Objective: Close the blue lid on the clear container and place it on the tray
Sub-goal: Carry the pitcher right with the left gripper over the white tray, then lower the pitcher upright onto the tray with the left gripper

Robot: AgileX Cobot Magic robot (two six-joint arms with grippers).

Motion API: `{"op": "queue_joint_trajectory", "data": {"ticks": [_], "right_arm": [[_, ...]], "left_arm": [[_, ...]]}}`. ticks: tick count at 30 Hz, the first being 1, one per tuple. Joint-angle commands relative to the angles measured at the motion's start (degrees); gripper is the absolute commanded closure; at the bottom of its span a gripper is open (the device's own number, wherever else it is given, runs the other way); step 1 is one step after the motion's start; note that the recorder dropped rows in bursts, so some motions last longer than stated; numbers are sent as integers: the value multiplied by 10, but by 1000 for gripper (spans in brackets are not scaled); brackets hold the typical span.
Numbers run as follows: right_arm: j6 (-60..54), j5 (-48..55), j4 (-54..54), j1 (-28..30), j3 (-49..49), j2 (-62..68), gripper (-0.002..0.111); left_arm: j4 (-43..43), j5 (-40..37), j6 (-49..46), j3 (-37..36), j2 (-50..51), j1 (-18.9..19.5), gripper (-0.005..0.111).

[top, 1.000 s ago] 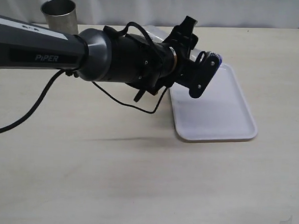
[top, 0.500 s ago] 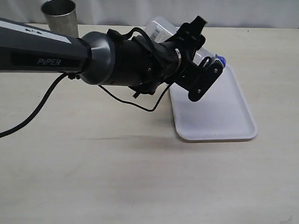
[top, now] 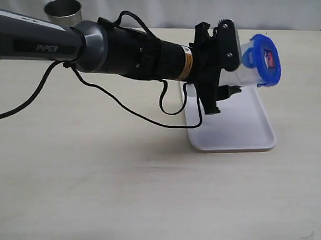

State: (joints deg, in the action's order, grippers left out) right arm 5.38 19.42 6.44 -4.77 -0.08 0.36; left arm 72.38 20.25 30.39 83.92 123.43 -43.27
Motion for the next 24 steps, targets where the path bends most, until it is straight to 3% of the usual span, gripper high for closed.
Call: {"op": "queue_joint_trajectory", "data": {"ticks": [1, 5, 11, 24], "right_arm": [[-2, 2, 5, 2, 1, -4, 104], [-2, 2, 5, 2, 1, -4, 104], [-2, 2, 5, 2, 1, -4, 104], [-2, 2, 5, 2, 1, -4, 104]], "left_arm": [[-172, 211, 9, 8, 40, 31, 107], [-312, 320, -15, 8, 92, 34, 107], [-380, 465, -25, 8, 166, 33, 107], [-390, 478, -51, 8, 198, 33, 107]]}}
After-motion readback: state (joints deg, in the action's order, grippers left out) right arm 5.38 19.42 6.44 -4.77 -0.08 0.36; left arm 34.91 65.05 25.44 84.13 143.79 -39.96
